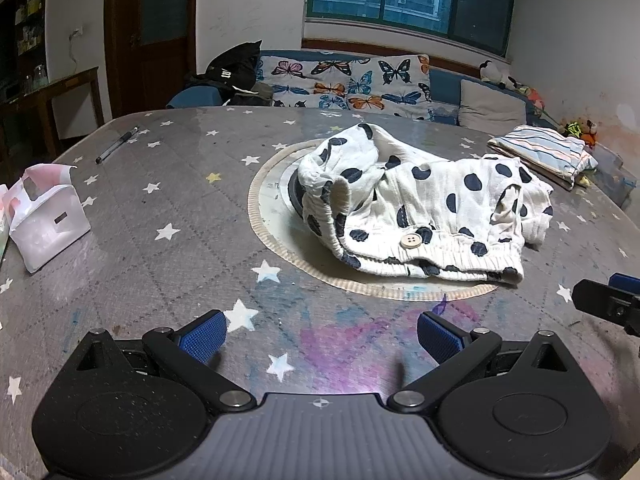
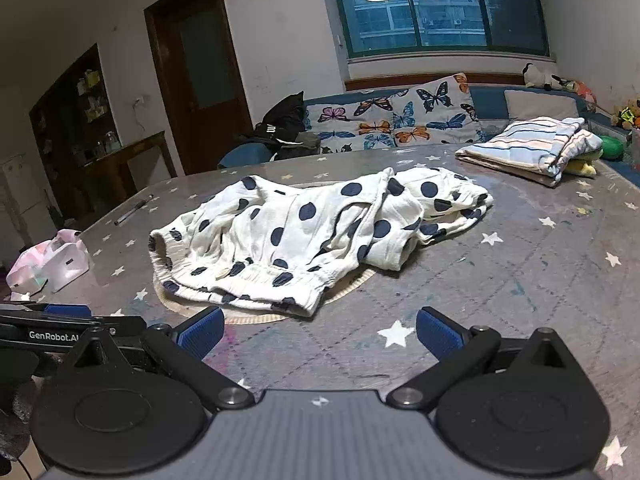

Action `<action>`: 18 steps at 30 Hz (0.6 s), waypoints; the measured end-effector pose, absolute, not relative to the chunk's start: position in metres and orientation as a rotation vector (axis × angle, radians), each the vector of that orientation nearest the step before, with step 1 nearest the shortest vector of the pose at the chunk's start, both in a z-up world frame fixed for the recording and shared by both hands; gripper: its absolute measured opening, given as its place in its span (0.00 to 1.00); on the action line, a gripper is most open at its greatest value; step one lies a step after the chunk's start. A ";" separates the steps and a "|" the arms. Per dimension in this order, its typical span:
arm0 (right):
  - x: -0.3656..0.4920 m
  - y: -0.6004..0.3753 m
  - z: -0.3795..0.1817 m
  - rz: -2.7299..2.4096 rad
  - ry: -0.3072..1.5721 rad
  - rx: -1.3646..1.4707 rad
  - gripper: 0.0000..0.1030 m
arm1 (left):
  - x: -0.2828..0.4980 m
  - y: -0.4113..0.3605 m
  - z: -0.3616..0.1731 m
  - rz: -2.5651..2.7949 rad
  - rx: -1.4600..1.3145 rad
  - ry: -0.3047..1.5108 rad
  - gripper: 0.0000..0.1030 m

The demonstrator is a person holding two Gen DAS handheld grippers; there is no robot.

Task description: Fold clothes

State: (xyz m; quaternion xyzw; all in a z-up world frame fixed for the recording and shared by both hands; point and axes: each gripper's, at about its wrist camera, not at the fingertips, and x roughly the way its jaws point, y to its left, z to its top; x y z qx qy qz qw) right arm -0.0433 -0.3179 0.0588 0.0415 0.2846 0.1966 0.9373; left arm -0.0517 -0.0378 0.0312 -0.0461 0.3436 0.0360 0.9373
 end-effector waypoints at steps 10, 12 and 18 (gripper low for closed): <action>-0.047 -0.315 0.058 0.410 0.599 0.105 1.00 | -0.054 -0.042 0.032 0.069 -0.086 0.700 1.00; -0.046 -0.315 0.057 0.411 0.605 0.111 1.00 | -0.054 -0.042 0.033 0.066 -0.084 0.699 1.00; -0.046 -0.315 0.057 0.416 0.603 0.118 1.00 | -0.053 -0.044 0.032 0.064 -0.079 0.703 1.00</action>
